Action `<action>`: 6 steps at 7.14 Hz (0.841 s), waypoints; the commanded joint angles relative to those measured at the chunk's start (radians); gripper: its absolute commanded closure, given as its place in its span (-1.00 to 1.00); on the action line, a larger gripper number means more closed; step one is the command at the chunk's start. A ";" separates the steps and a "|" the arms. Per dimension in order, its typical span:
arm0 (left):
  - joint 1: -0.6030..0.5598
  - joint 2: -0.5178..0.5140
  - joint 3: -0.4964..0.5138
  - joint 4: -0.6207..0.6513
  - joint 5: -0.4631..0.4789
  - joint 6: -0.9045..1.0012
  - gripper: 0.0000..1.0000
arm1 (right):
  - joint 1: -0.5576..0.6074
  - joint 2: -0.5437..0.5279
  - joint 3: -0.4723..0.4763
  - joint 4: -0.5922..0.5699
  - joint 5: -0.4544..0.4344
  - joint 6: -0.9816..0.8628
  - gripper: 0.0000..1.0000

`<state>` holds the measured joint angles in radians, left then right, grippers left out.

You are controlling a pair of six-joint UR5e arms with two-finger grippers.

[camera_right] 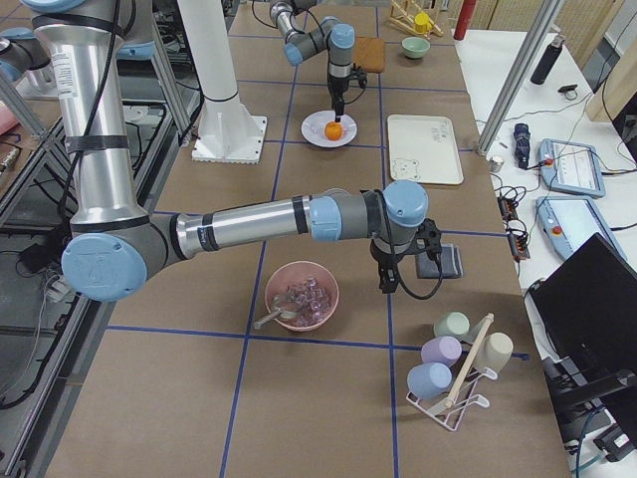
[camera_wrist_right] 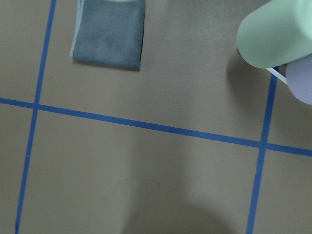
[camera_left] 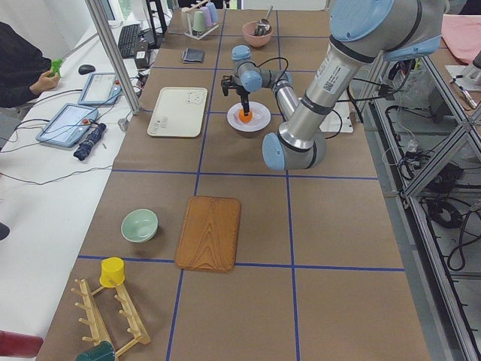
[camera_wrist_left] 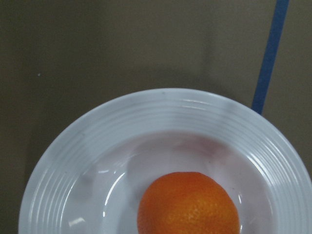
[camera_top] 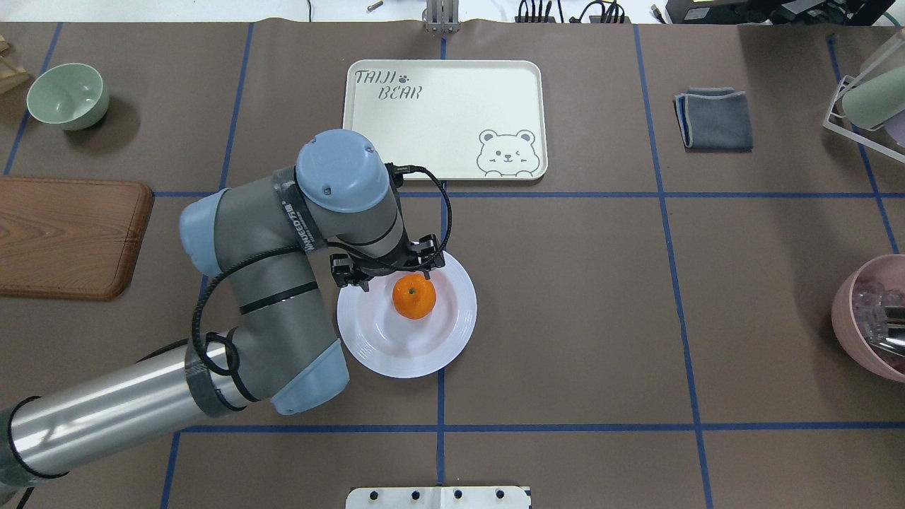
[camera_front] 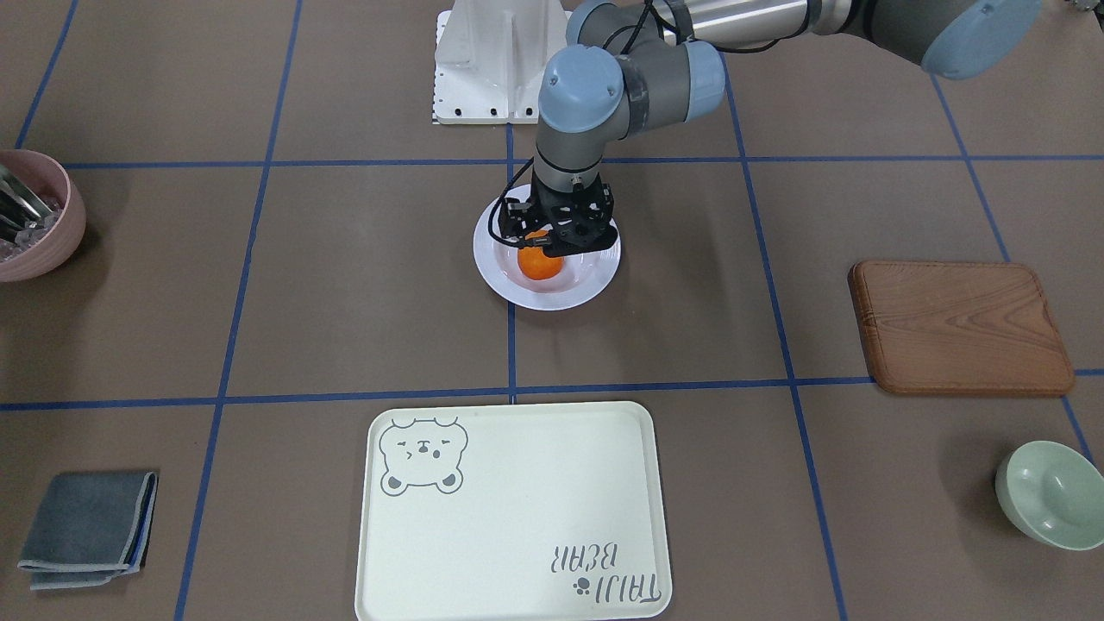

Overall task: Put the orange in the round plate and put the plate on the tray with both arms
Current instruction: 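Withdraw the left gripper while the right gripper reaches toward the white plate rim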

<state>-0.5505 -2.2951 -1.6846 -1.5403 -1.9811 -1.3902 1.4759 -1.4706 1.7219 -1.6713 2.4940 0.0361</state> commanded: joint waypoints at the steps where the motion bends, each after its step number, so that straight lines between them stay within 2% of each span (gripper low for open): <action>1: -0.136 0.042 -0.117 0.137 -0.055 0.102 -0.96 | -0.144 0.003 0.094 0.065 0.006 0.300 -1.00; 2: -0.208 0.057 -0.157 0.211 -0.077 0.235 -0.96 | -0.205 -0.006 0.090 0.225 0.006 0.487 -1.00; 3: -0.268 0.098 -0.183 0.233 -0.080 0.346 -0.96 | -0.291 -0.011 0.073 0.419 -0.016 0.707 -1.00; 4: -0.328 0.145 -0.181 0.233 -0.082 0.497 -0.96 | -0.384 -0.010 0.055 0.581 -0.074 0.898 -1.00; 5: -0.395 0.198 -0.173 0.235 -0.084 0.587 -0.96 | -0.498 0.006 0.054 0.699 -0.174 1.086 -1.00; 6: -0.435 0.260 -0.175 0.217 -0.081 0.594 -0.96 | -0.588 0.056 0.051 0.764 -0.234 1.243 -1.00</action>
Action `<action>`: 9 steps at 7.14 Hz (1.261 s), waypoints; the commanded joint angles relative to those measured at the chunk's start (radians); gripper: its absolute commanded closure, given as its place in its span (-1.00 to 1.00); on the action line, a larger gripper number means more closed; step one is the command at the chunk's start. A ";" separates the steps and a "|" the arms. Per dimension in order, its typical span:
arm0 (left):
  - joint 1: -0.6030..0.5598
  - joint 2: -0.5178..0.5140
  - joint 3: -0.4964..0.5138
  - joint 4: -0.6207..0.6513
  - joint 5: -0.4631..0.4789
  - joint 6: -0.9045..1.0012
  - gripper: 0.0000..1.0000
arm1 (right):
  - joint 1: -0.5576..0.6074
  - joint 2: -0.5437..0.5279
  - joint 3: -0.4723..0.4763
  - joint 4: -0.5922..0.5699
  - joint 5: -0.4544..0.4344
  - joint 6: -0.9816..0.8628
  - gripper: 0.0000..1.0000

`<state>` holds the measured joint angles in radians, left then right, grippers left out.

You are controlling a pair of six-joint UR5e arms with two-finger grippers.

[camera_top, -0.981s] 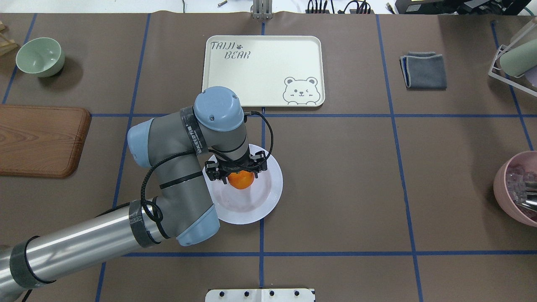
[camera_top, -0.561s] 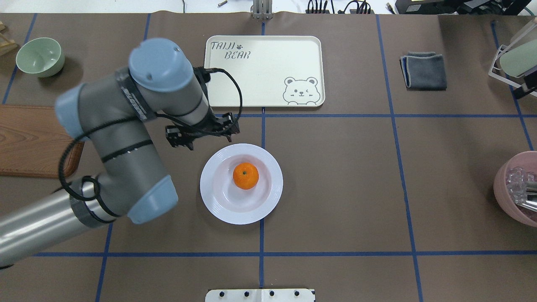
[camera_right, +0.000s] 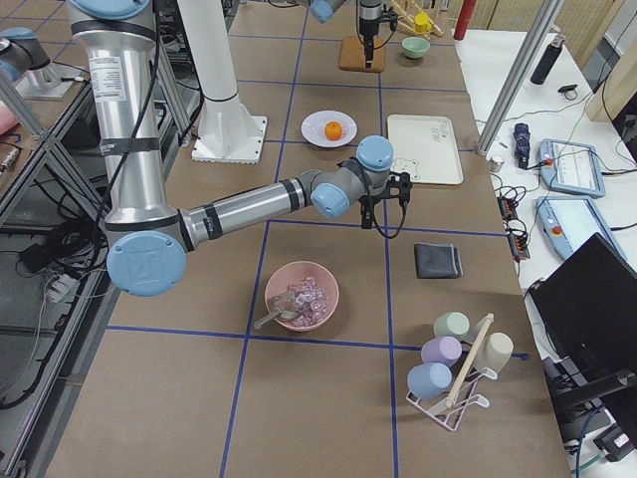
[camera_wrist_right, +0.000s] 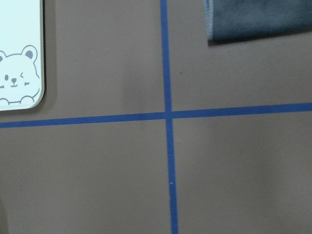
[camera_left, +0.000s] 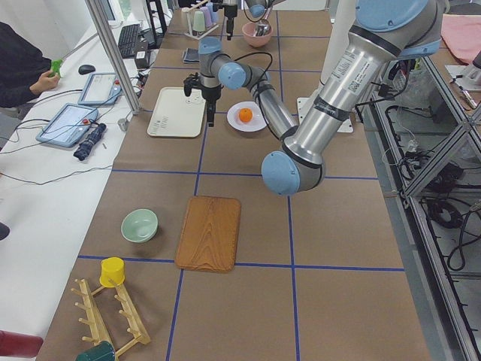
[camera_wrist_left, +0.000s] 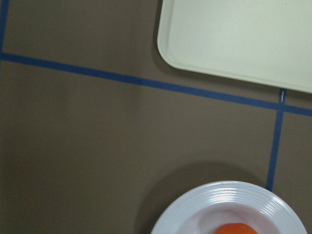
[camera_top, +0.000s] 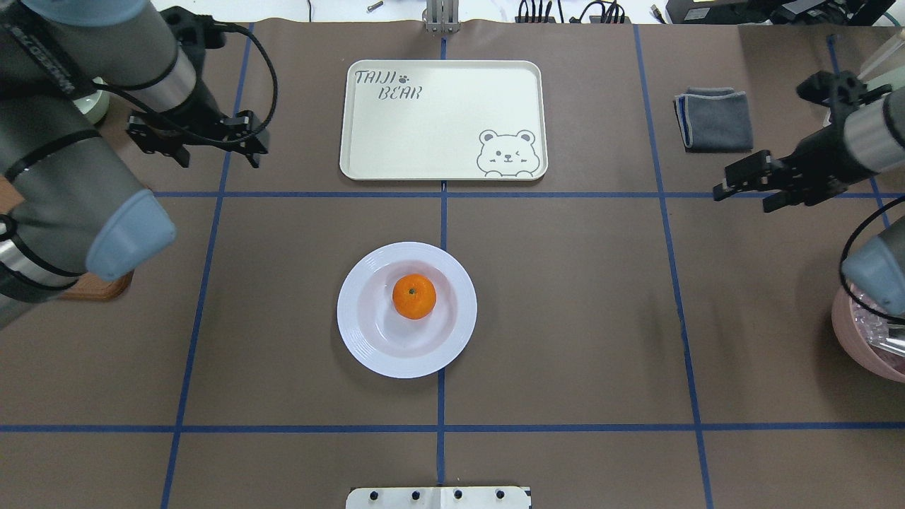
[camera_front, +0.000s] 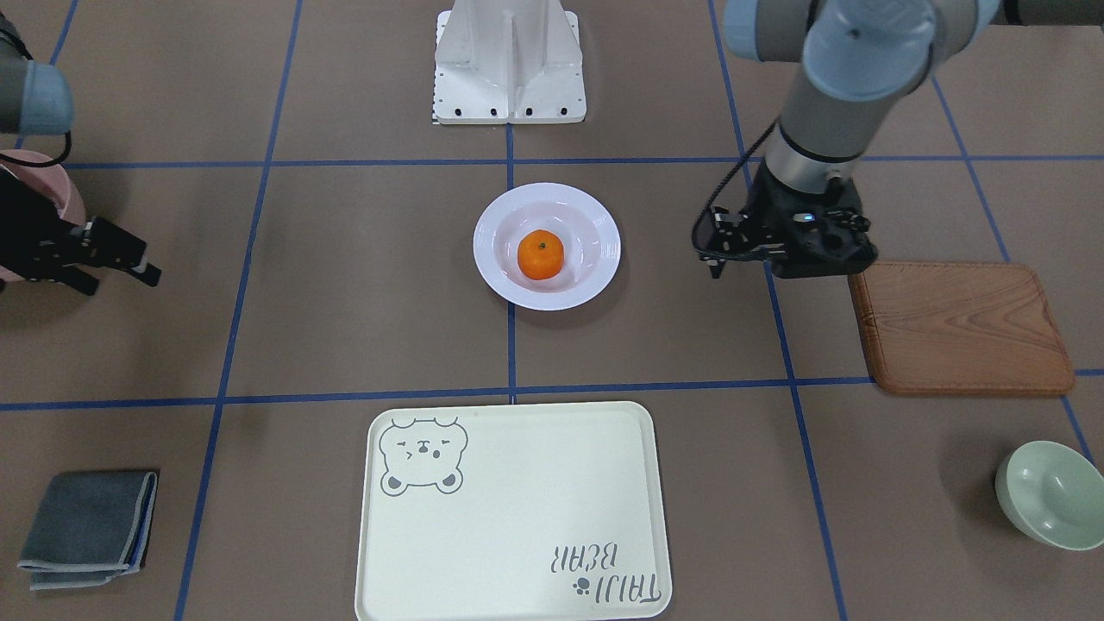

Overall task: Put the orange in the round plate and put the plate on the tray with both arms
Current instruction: 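Withdraw the left gripper while the right gripper reaches toward the white plate rim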

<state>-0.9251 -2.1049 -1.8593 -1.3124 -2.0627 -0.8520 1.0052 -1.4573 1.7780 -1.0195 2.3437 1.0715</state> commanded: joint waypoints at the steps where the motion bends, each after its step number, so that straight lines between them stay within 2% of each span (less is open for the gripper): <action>1: -0.081 0.084 0.043 -0.042 0.007 0.059 -0.96 | -0.210 0.111 -0.003 0.119 -0.165 0.311 -1.00; 3: -0.121 0.083 0.139 -0.080 0.009 0.086 -0.96 | -0.376 0.190 0.006 0.137 -0.337 0.436 -1.00; 5: -0.173 0.082 0.195 -0.082 0.009 0.218 -0.96 | -0.540 0.199 -0.006 0.305 -0.530 0.527 -1.00; 7: -0.179 0.082 0.229 -0.114 0.009 0.237 -0.96 | -0.606 0.221 -0.021 0.326 -0.596 0.525 -1.00; 9: -0.179 0.082 0.238 -0.119 0.009 0.237 -0.96 | -0.667 0.236 -0.084 0.369 -0.686 0.521 -1.00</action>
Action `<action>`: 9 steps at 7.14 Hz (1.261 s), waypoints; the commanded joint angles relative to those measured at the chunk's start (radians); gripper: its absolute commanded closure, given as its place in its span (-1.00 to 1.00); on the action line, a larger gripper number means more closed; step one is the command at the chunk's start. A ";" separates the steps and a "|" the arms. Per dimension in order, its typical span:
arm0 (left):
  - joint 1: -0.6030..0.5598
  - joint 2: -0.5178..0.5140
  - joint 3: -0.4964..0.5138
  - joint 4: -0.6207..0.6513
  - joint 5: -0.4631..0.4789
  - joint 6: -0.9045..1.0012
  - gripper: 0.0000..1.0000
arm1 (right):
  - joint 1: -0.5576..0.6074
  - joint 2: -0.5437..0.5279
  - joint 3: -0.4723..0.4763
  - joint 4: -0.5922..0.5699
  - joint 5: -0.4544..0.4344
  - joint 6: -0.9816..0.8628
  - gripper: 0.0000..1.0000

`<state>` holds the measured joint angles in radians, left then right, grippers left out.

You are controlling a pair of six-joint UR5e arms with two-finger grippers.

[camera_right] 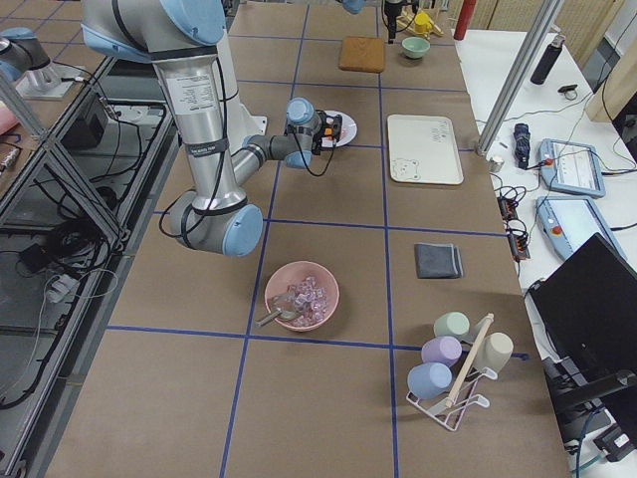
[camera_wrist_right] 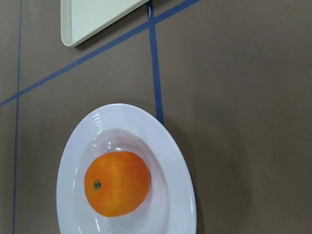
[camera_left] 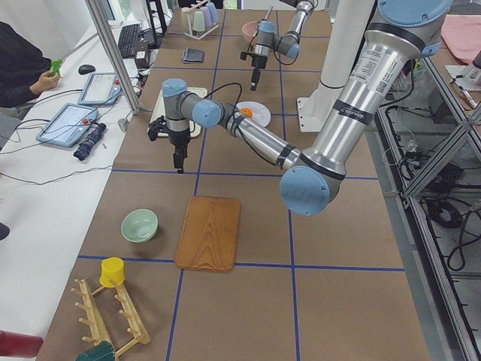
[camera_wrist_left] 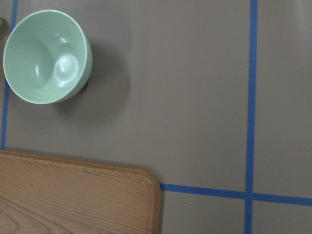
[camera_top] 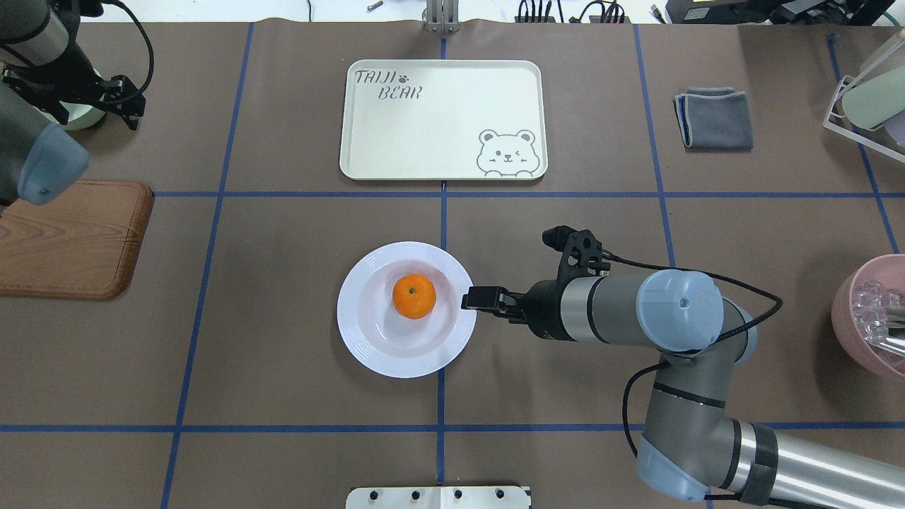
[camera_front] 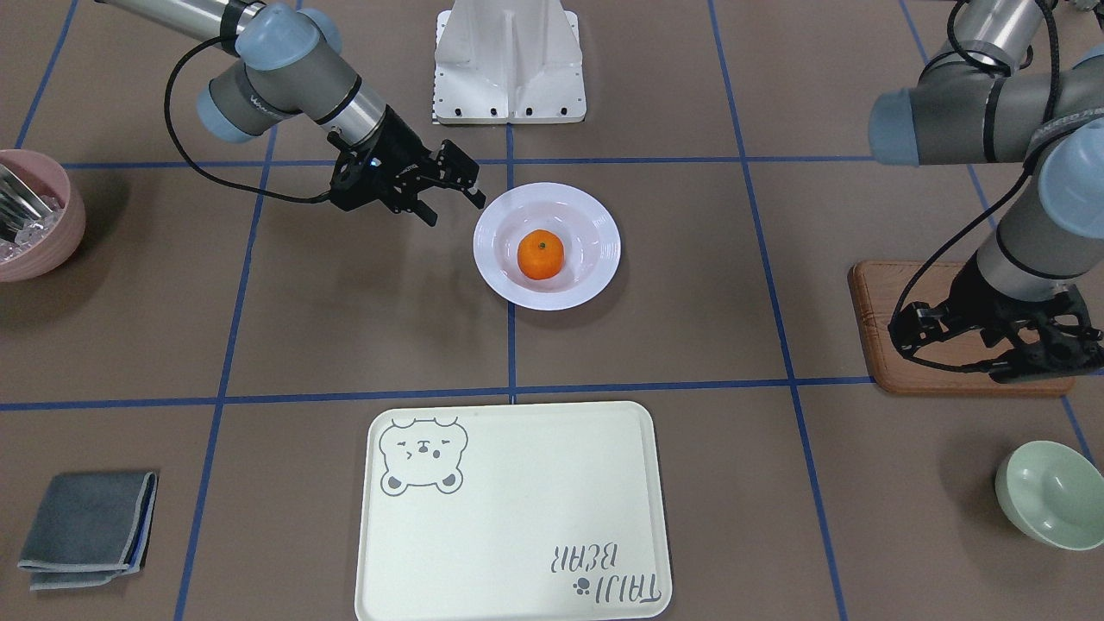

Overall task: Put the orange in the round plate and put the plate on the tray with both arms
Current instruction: 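Grasp the rim of the white plate nearest the right gripper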

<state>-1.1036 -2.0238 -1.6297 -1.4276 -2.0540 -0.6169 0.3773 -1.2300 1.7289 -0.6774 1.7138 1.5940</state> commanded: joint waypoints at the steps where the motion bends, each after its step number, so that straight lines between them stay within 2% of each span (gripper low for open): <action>1: -0.002 -0.001 0.019 -0.004 0.000 0.002 -0.96 | -0.050 0.015 -0.058 0.041 -0.069 -0.002 -1.00; 6: -0.005 -0.001 0.024 -0.004 0.000 0.000 -0.96 | -0.041 0.073 -0.103 0.042 -0.069 0.017 -1.00; 9: -0.007 -0.001 0.030 -0.004 0.000 0.002 -0.96 | -0.038 0.079 -0.195 0.204 -0.072 0.067 -1.00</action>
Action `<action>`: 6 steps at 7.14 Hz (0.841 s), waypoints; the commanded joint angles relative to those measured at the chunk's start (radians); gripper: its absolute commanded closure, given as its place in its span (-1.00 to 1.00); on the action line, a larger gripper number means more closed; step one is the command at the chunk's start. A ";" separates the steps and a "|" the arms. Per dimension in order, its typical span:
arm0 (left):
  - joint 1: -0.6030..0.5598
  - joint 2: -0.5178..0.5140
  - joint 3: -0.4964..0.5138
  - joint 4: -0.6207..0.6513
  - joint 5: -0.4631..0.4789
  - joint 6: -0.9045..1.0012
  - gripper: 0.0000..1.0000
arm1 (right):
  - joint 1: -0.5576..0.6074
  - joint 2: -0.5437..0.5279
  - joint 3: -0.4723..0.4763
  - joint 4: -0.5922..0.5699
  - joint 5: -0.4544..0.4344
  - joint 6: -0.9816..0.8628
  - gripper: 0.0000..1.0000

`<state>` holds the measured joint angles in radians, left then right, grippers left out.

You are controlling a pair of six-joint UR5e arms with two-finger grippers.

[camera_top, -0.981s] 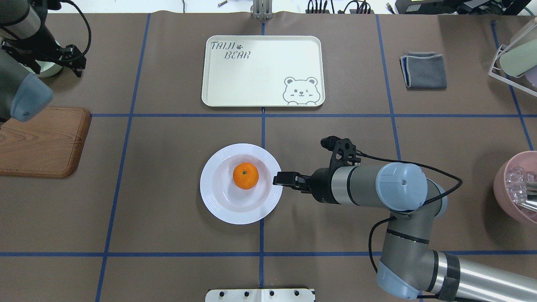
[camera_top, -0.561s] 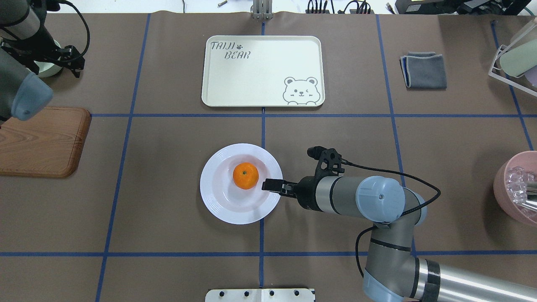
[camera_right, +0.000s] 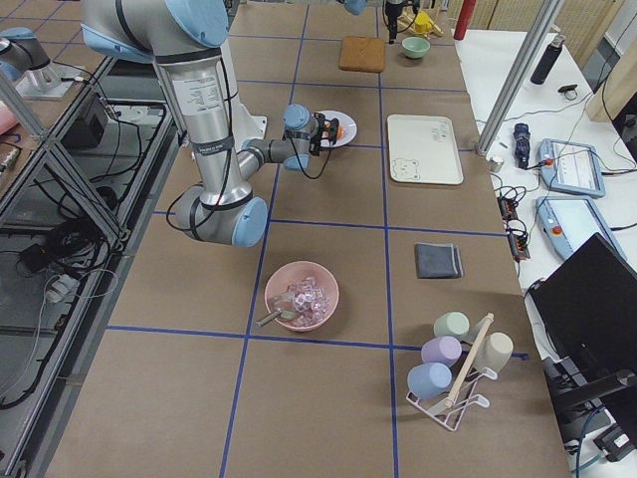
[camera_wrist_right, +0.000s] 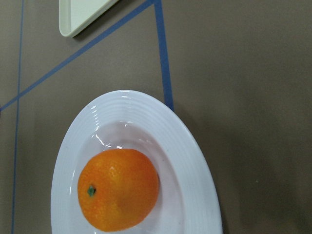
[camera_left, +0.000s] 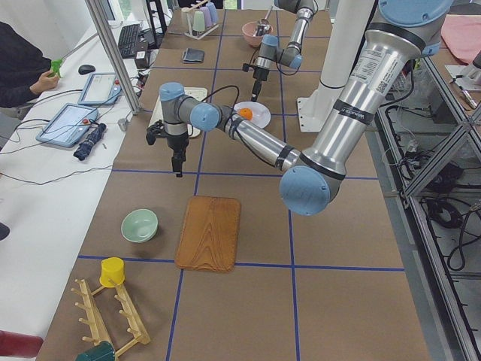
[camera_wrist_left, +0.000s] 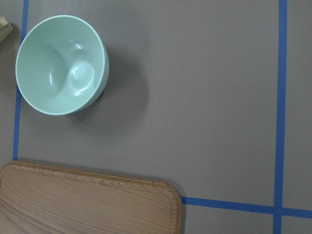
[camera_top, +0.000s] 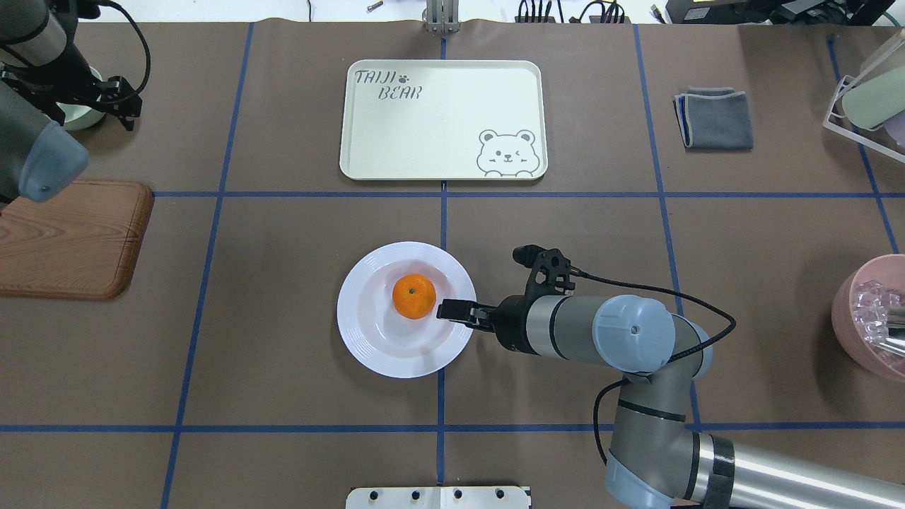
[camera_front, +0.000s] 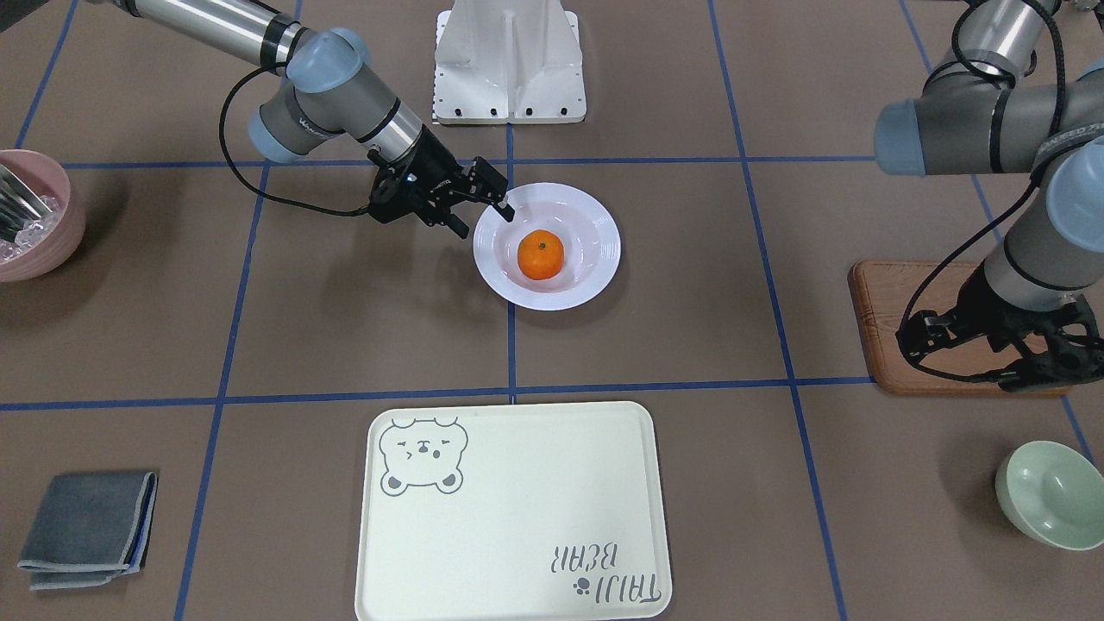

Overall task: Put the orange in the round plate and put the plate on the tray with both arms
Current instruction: 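Grasp the rim of the white plate nearest the right gripper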

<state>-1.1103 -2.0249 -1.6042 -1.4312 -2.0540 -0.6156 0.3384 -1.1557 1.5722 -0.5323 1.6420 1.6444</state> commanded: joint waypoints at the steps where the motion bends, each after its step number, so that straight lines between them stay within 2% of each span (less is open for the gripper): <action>1: 0.000 0.000 0.009 -0.002 0.000 0.000 -0.96 | 0.002 0.010 -0.041 0.060 -0.001 0.031 -1.00; 6: 0.000 0.000 0.023 -0.009 0.002 -0.003 -0.96 | -0.001 0.068 -0.095 0.060 -0.007 0.055 -1.00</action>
<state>-1.1106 -2.0249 -1.5867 -1.4380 -2.0530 -0.6169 0.3387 -1.0991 1.4935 -0.4726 1.6364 1.6945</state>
